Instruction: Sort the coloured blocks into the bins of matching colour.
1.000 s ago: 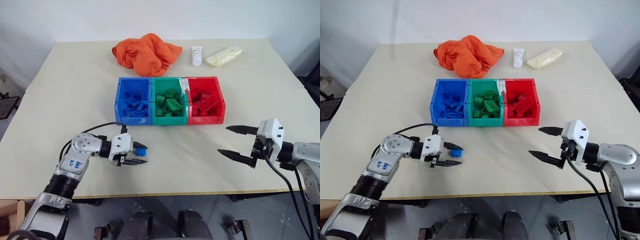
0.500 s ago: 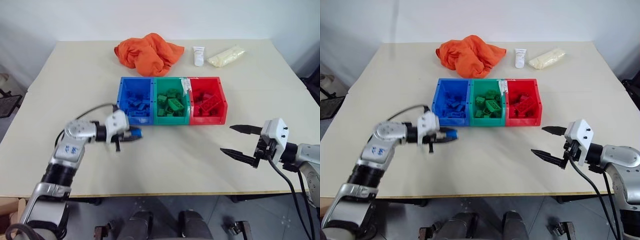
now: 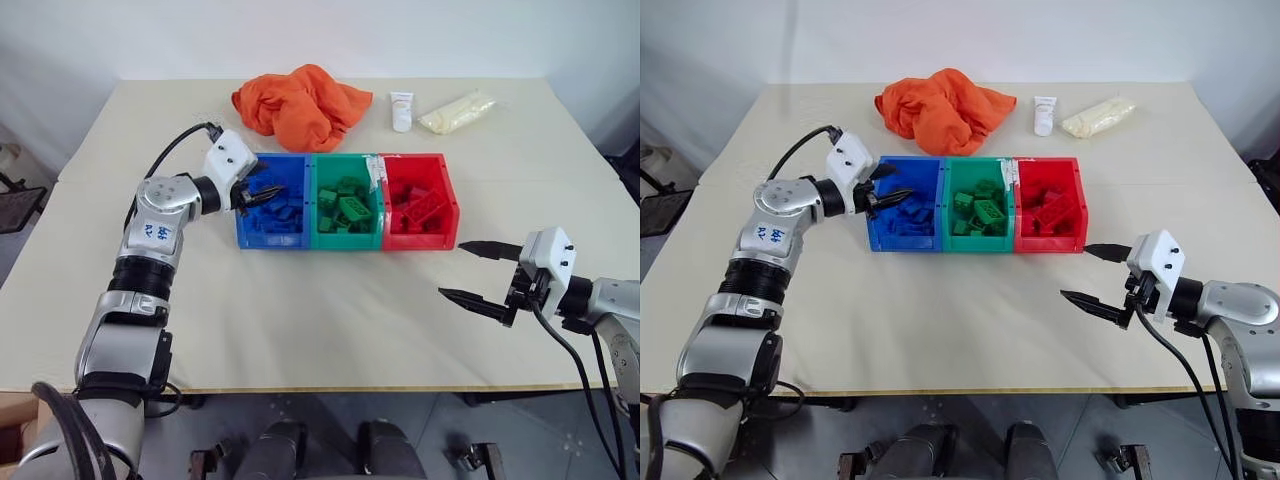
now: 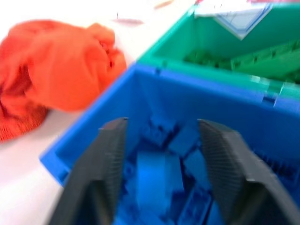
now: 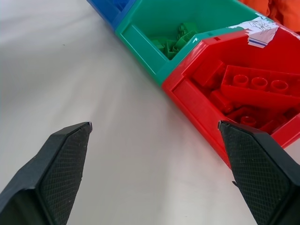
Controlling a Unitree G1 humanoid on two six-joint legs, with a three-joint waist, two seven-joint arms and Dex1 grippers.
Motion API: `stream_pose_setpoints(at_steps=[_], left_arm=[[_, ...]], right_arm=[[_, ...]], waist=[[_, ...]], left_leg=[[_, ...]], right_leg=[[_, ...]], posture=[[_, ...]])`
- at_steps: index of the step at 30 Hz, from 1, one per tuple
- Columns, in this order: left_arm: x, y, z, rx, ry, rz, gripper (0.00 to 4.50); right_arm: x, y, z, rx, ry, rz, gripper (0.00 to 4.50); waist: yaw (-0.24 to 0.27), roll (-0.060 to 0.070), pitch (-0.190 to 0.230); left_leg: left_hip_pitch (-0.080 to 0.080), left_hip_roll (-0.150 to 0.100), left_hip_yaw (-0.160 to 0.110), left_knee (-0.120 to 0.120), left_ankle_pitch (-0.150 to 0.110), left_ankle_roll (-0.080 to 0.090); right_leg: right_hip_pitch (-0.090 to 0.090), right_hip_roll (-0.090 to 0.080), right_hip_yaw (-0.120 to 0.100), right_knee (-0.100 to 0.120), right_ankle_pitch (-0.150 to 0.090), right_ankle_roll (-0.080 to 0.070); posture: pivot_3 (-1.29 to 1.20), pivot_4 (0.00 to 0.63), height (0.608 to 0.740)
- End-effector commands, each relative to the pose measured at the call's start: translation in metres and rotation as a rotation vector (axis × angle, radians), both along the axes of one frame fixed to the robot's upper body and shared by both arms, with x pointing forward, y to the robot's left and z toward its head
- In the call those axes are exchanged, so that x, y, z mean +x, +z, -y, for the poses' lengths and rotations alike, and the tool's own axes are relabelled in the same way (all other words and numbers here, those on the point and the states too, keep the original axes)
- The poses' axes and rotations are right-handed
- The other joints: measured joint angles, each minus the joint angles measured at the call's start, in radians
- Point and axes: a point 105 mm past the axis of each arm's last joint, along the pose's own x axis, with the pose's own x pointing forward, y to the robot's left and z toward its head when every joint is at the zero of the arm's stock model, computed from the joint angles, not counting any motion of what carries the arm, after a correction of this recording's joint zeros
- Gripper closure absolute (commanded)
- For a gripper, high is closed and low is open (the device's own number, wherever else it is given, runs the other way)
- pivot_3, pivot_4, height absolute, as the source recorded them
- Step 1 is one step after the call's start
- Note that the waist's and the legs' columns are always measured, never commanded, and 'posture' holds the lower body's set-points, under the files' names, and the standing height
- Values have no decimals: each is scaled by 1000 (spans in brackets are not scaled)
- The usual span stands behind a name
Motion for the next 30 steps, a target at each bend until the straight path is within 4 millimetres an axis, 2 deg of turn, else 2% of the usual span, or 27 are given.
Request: stream_pose_setpoints(at_steps=[1,6,9,12,15,21,27,30], left_arm=[[-8,10,8,-12,-82,32,510],[-20,22,6,-53,-140,52,510],[-35,27,-2,-89,-183,60,510],[-62,12,-16,-69,-262,2,510],[-94,-15,-43,-9,-310,-89,510],[-125,-42,-81,16,-270,-246,510],[-136,-53,-107,-18,-195,-298,510],[-137,-53,-108,-43,-190,-297,510]], right_arm=[[-3,11,2,-3,-3,50,0],[0,12,2,-7,8,50,0],[2,14,2,-18,27,46,0],[4,13,6,-45,56,26,0],[8,12,15,-96,88,-4,0],[13,12,29,-172,133,-44,0],[25,16,39,-213,144,-43,0],[29,18,39,-200,141,-32,0]], waist=[[-1,0,0],[-4,0,0],[-11,0,0],[-24,0,0],[-34,0,0],[-26,0,0],[-25,1,1],[-26,1,1]], left_leg=[[0,0,0,0,0,0],[0,1,0,1,0,0],[0,1,0,1,0,0],[0,1,0,0,0,0],[1,2,0,-2,0,0],[1,3,-1,-1,0,0],[1,2,-1,-2,0,0],[1,2,0,-3,0,-1]], right_leg=[[0,0,0,0,0,0],[0,0,0,1,0,0],[-1,0,1,1,0,0],[-1,-1,1,1,0,0],[-1,-1,2,0,0,0],[0,-1,2,0,-1,-1],[1,-1,1,-2,-1,-1],[0,-1,1,-2,-1,-2]], posture=[[0,150,740],[0,150,740],[0,150,740],[0,150,740],[0,150,740],[0,150,740],[0,150,740],[0,150,740]])
